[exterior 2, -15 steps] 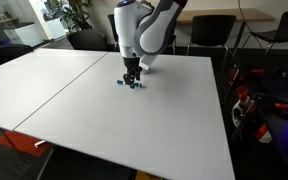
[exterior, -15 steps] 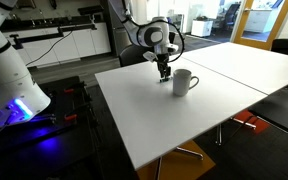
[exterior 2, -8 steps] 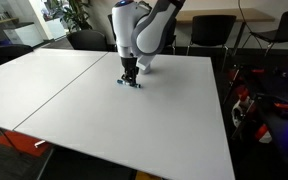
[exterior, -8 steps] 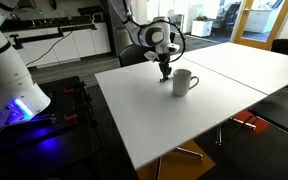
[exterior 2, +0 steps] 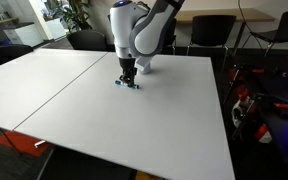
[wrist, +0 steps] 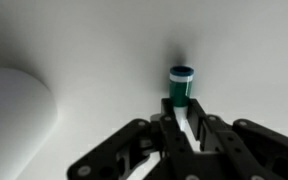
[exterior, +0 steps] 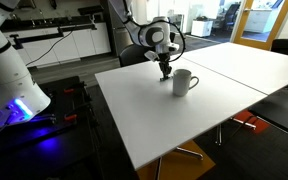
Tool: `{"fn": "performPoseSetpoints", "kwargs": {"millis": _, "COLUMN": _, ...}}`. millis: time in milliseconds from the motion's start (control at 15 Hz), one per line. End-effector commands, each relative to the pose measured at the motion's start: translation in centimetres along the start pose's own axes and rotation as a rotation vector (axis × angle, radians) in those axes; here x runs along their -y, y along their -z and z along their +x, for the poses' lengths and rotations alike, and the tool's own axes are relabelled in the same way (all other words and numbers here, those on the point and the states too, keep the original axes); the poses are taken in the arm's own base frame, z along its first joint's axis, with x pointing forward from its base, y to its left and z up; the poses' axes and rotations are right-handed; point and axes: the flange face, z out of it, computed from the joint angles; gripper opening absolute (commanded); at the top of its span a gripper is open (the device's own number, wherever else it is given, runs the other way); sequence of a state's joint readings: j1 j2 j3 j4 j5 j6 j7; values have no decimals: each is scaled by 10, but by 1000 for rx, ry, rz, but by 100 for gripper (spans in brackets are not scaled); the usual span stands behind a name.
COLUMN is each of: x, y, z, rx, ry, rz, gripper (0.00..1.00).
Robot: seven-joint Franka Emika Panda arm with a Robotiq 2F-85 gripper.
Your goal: Pick up the marker and put it on the left side of the table
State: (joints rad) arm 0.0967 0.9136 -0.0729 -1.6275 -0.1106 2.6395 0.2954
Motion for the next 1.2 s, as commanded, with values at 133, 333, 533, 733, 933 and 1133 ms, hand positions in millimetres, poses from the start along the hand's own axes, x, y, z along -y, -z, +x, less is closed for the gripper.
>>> {"fn": "performPoseSetpoints", "kwargs": {"millis": 133, "x": 25, "y": 26, "z": -33, "rx": -18, "ry": 57, "rz": -38, "gripper": 5}}
{"fn": "performPoseSetpoints", "kwargs": {"millis": 333, "x": 30, "y": 35, "z": -59, "rx": -22, "ry": 75, "rz": -60, "gripper": 5}}
{"fn": "performPoseSetpoints", "kwargs": {"millis": 533, "x": 28, "y": 42, "z": -88, "rx": -25, "ry": 85, "rz": -76, "gripper": 5}}
{"fn": "performPoseSetpoints", "kwargs": {"millis": 733, "x": 18, "y": 45, "z": -112, "rx": -36, "ry": 80, "rz": -92, "gripper": 5}}
{"fn": "performPoseSetpoints", "kwargs": {"millis": 933, "x": 5, "y": 45, "z": -134, "rx": -39, "ry": 64, "rz": -101, "gripper": 5}}
{"fn": "performPoseSetpoints", "kwargs": {"millis": 1133, "x": -9, "y": 43, "z": -152, "rx": -41, "ry": 45, "rz": -98, "gripper": 5}}
